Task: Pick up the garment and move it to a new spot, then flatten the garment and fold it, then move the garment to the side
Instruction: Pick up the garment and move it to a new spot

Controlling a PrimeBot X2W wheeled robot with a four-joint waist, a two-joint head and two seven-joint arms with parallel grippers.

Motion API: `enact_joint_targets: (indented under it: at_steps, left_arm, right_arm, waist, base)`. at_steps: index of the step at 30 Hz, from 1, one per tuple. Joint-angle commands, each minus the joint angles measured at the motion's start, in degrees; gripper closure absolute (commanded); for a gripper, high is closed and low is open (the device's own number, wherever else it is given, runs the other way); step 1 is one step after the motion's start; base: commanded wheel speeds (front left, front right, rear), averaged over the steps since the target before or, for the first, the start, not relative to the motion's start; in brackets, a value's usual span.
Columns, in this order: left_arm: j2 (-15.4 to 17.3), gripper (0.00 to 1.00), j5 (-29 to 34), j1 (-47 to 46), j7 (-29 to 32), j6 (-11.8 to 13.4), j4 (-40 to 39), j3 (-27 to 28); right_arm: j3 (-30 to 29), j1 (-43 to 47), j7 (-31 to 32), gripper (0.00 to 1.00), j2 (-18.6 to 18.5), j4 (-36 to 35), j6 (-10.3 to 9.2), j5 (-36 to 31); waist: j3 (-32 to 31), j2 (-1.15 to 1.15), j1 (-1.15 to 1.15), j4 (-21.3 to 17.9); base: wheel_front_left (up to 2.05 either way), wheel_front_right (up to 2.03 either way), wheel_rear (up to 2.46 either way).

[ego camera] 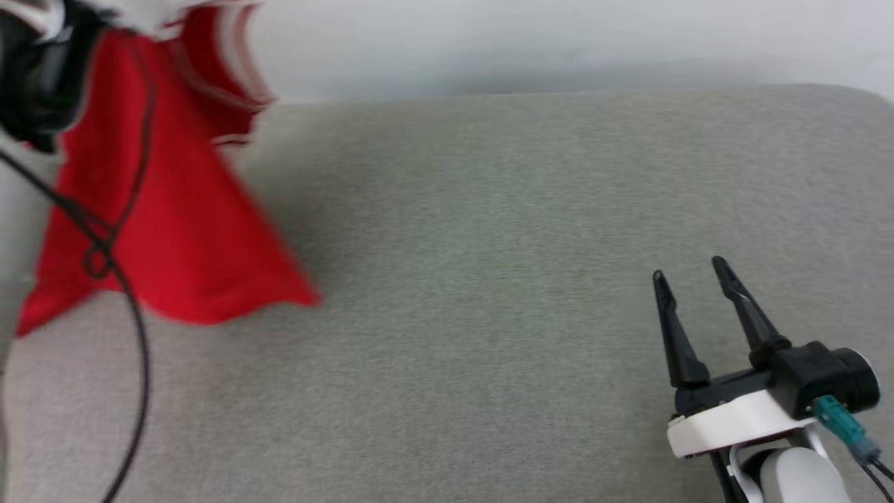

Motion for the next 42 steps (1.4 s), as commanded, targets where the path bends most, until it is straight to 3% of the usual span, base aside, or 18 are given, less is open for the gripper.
enact_joint_targets:
  at_steps: [1, 7, 13, 20, 27, 38, 39, 40, 41, 42]
  left_arm:
    - [-2.3, 1.00, -0.5, -2.1, 0.3, -0.4, -0.9, -0.7]
    - [-11.3, 1.00, -2.7, -6.1, 1.4, -0.7, -4.0, -3.4]
    - [-14.7, 1.00, -5.5, -4.4, 1.9, 0.5, -5.0, -3.2]
    - [-12.3, 1.00, -10.1, 7.2, 3.4, 2.0, -1.0, -2.4]
    - [-7.9, 1.00, -10.0, 20.3, 4.4, 0.4, 10.2, -6.1]
    - [-8.4, 1.00, -9.9, 23.4, 1.5, -1.0, 27.3, -7.2]
    - [-8.2, 0.92, -9.3, 23.0, 1.2, -1.2, 28.5, -7.5]
    - [-7.9, 0.61, -8.8, 22.5, 0.9, -1.3, 29.8, -7.9]
    - [-7.7, 0.00, -8.3, 22.1, 0.3, -1.2, 30.9, -8.1]
    - [-7.8, 0.00, -8.1, 21.7, -0.4, -1.1, 32.1, -8.1]
  right_arm:
    - [-0.9, 0.5, -0.1, 0.00, 0.1, 0.2, -0.08, 1.0]
    - [-3.3, 0.8, -0.1, 0.00, 0.1, 0.6, -0.07, 2.6]
    - [-3.9, 0.9, -0.1, 0.00, 0.2, 0.5, -0.07, 3.2]
    - [-3.8, 1.0, -0.1, 0.00, 0.1, 0.4, -0.07, 3.0]
    - [-2.5, -0.3, -0.1, 0.00, 0.1, 0.4, -0.07, 1.6]
    - [-0.8, -1.5, -0.1, 0.00, 0.1, 1.0, -0.07, -0.1]
    - [-0.6, -1.6, -0.1, 0.00, 0.1, 1.2, -0.07, -0.3]
    - [-0.3, -1.8, -0.1, 0.00, 0.1, 1.3, -0.07, -0.5]
    - [-0.2, -1.9, -0.1, 0.00, 0.1, 1.4, -0.07, -0.7]
    - [-0.1, -1.9, -0.1, 0.00, 0.1, 1.5, -0.07, -0.7]
  waist:
    - [-1.3, 0.00, 0.01, -3.4]
    - [-1.7, 0.00, 0.01, -7.3]
    - [-1.3, 0.00, 0.01, -8.3]
    - [0.0, 0.00, 0.01, -7.7]
    - [2.7, 0.00, 0.01, -6.0]
    - [5.1, 0.00, 0.01, -2.6]
    - [5.0, 0.00, 0.01, -2.3]
    - [5.0, 0.00, 0.01, -2.1]
    - [4.8, 0.00, 0.01, -1.9]
    - [4.7, 0.00, 0.01, -1.6]
  base:
    - [0.00, 0.00, 0.00]
    - [0.00, 0.00, 0.00]
    - [0.00, 0.00, 0.00]
    - [0.00, 0.00, 0.00]
    - [0.00, 0.00, 0.00]
    - [0.00, 0.00, 0.00]
    - [0.00, 0.00, 0.00]
    - [0.00, 0.00, 0.00]
    - [0.00, 0.00, 0.00]
    - [0.00, 0.00, 0.00]
